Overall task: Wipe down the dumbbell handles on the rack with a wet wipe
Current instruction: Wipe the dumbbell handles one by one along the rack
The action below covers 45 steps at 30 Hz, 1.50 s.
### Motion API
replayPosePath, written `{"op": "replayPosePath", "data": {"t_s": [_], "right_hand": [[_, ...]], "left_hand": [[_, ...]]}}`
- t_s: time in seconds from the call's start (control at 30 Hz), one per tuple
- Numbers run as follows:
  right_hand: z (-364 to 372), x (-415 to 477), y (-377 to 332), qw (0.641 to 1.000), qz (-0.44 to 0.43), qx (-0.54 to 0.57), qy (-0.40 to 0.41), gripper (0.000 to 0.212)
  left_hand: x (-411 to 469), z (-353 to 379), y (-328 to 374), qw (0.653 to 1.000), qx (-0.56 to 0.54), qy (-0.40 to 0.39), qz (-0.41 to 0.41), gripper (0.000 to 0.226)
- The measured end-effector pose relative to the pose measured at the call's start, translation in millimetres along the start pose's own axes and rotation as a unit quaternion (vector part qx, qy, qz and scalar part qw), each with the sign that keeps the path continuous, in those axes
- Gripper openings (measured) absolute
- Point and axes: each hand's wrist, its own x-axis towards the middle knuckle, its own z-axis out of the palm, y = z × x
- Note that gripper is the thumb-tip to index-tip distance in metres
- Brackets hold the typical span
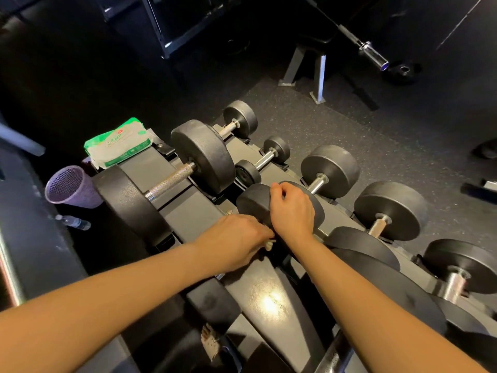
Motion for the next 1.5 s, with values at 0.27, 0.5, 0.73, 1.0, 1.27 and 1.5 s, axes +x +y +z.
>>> {"op": "replayPosePath", "data": {"t_s": [0.27, 0.5, 0.73, 1.0, 1.27, 1.5], "right_hand": [[-6.5, 10.6, -0.1, 0.993, 0.086, 0.07, -0.037, 0.045], [-3.6, 11.7, 2.3, 0.994, 0.083, 0.063, -0.038, 0.042], [0.4, 13.4, 5.4, 0.995, 0.082, 0.058, -0.024, 0.039], [1.6, 14.6, 7.8, 0.995, 0.085, 0.055, -0.026, 0.04], [2.6, 14.9, 7.6, 0.995, 0.086, 0.047, -0.012, 0.039], [0.5, 13.6, 6.6, 0.995, 0.083, 0.054, -0.023, 0.038]], "left_hand": [[26.8, -4.5, -25.4, 0.904, 0.265, -0.069, 0.328, 0.017], [0.1, -6.4, -47.5, 0.961, 0.147, -0.089, 0.216, 0.031], [16.1, 9.7, -19.4, 0.973, -0.122, 0.026, -0.195, 0.018], [32.9, 20.5, -30.3, 0.727, -0.429, -0.035, -0.535, 0.024], [40.3, 29.5, -14.4, 0.756, -0.403, -0.014, -0.515, 0.025], [24.1, -1.1, -24.9, 0.659, -0.519, -0.266, -0.475, 0.043]]}}
